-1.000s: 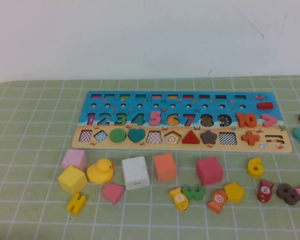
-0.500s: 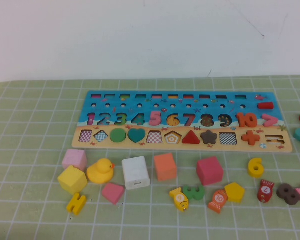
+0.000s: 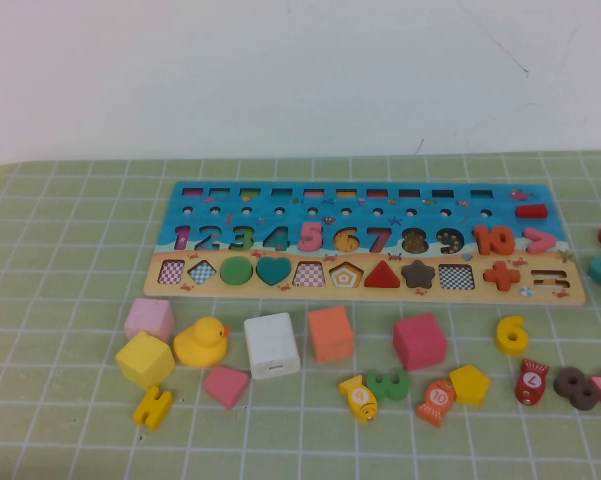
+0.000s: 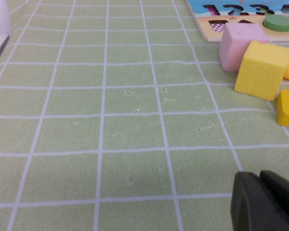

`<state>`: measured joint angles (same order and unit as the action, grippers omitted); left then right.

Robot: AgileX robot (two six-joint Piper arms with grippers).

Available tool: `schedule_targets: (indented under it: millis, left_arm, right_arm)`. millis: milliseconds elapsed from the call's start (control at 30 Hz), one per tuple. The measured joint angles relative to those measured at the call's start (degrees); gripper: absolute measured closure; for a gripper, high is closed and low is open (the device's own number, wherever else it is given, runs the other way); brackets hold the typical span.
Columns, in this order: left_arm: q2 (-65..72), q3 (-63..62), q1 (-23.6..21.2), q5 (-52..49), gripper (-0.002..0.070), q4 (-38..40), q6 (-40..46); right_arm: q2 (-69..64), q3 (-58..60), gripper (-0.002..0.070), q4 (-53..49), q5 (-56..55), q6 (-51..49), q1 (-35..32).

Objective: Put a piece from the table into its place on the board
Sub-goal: Pick up the "number 6"

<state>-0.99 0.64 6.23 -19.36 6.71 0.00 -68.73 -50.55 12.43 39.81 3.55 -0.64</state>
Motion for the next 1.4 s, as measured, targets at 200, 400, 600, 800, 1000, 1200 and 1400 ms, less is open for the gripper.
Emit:
schedule_targets:
  millis: [200,400,600,800,1000,1200,1400]
  left_arm:
    - [0.0,0.0,0.0,0.0,0.0677,0.0,0.0]
    - [0.0,0.0,0.0,0.0,0.0677,0.0,0.0]
    - [0.0,0.0,0.0,0.0,0.0677,0.0,0.0]
    - [0.0,0.0,0.0,0.0,0.0677,0.0,0.0]
    - [0.0,0.0,0.0,0.0,0.0677,0.0,0.0]
    - [0.0,0.0,0.0,0.0,0.0677,0.0,0.0]
    - [0.0,0.0,0.0,0.0,0.0677,0.0,0.0]
  right_arm:
    - [-10.85,-8.41,0.057,1.8,4.31,0.73,5.04]
    - [-17.58,-16.92,0.0347,-0.36,6.17,-4.1,15.79]
    - [-25.28,-23.96,0.0248,-9.82,11.33,-14.22,23.0]
    - [-29.79,-27.01,0.0242,-13.19,13.3,-18.08,25.7]
    - [-32.52,-27.26,0.0242,-14.52,14.12,-21.04,25.79]
    - [-33.14,-27.26,0.0242,-15.63,14.33,-25.01,25.79]
    - [-33.14,-27.26,0.0256,-16.2,14.45,-25.16,25.79]
